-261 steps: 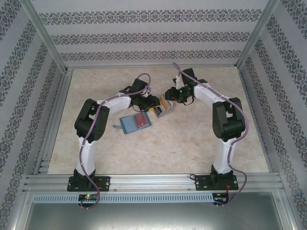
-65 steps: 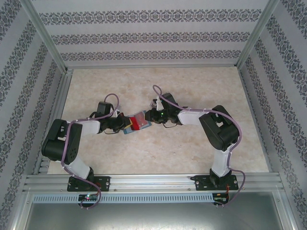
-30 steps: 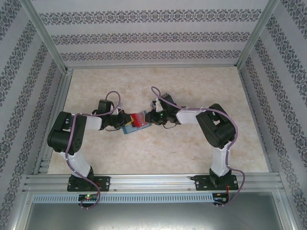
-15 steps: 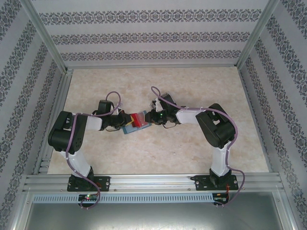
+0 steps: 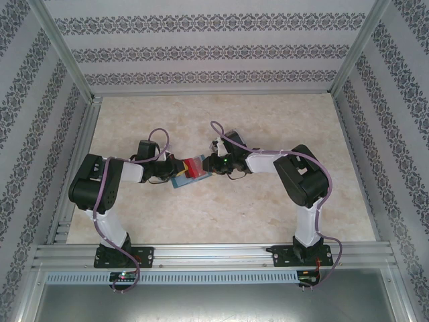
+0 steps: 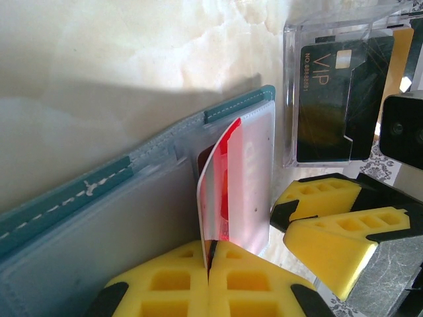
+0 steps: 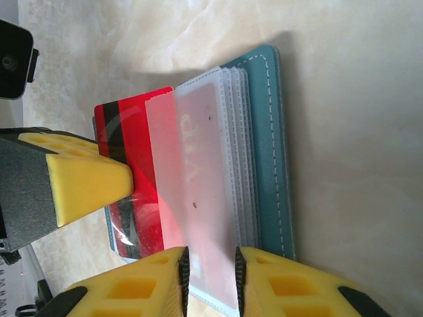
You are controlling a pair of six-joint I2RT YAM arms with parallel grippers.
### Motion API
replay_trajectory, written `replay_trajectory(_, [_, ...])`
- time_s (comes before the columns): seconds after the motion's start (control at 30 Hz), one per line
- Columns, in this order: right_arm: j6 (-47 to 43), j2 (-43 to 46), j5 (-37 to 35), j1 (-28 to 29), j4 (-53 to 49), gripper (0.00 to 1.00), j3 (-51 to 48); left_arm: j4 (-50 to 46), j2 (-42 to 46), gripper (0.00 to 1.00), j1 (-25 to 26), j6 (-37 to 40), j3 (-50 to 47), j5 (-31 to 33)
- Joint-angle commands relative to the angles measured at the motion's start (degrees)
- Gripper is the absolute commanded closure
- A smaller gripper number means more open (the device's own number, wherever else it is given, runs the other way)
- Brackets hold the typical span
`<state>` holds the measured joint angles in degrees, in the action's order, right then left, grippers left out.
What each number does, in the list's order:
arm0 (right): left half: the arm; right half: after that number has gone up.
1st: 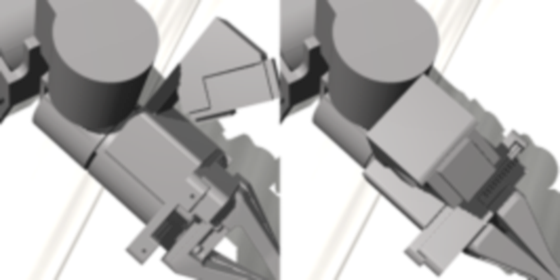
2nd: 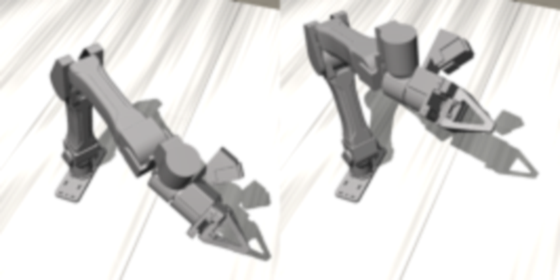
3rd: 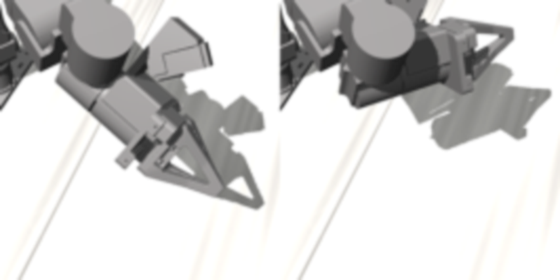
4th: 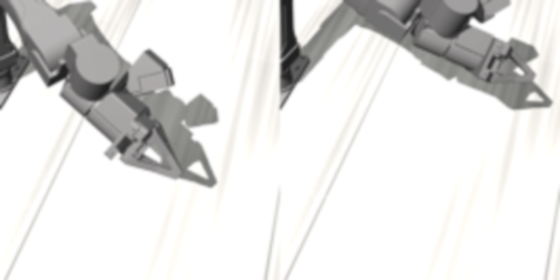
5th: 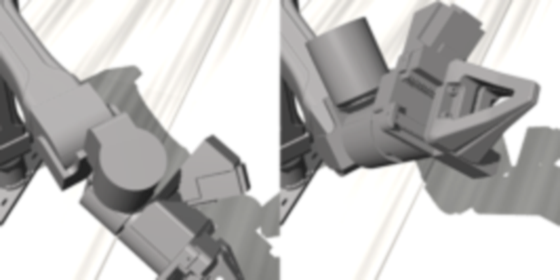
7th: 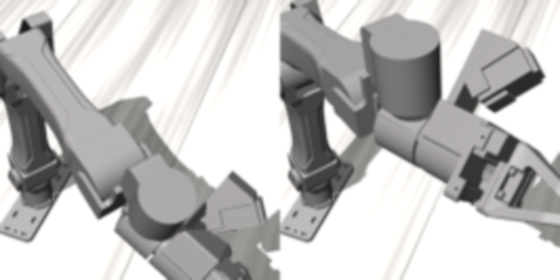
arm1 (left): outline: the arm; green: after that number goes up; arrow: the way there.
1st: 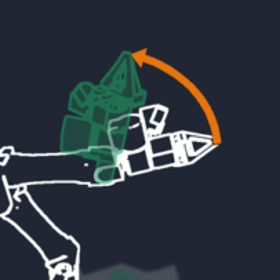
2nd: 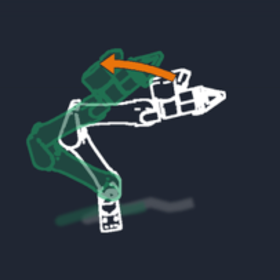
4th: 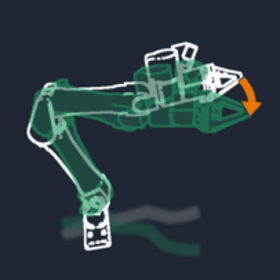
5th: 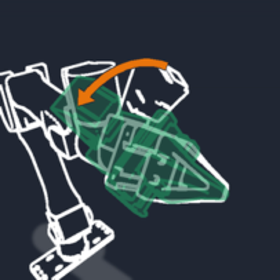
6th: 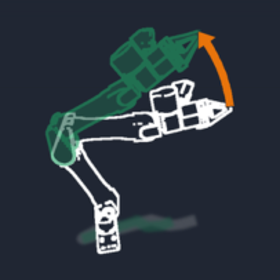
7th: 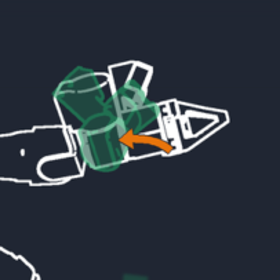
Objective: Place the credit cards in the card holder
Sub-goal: Insert the credit card into the card slot.
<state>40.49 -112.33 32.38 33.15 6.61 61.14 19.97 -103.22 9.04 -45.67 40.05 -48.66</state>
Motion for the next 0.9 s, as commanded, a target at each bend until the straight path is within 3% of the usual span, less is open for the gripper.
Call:
replay_trajectory(0.0, [-0.94, -1.57, 0.75, 0.32, -1.07, 0.71, 1.39, -4.82, -0.05, 1.0, 0.89, 0.29, -1.23, 2.16])
replay_trajectory(0.3, [-0.85, -1.51, 0.49, 0.31, -0.9, 0.71, 0.85, -7.8, 0.93, 1.0, 0.89, 1.55, -1.71, 2.29])
replay_trajectory(0.87, [-1.04, -1.31, 0.33, 0.4, -1.25, 0.71, 0.65, -1.85, -3.37, 1.0, 1.84, -1.61, 0.19, 1.37])
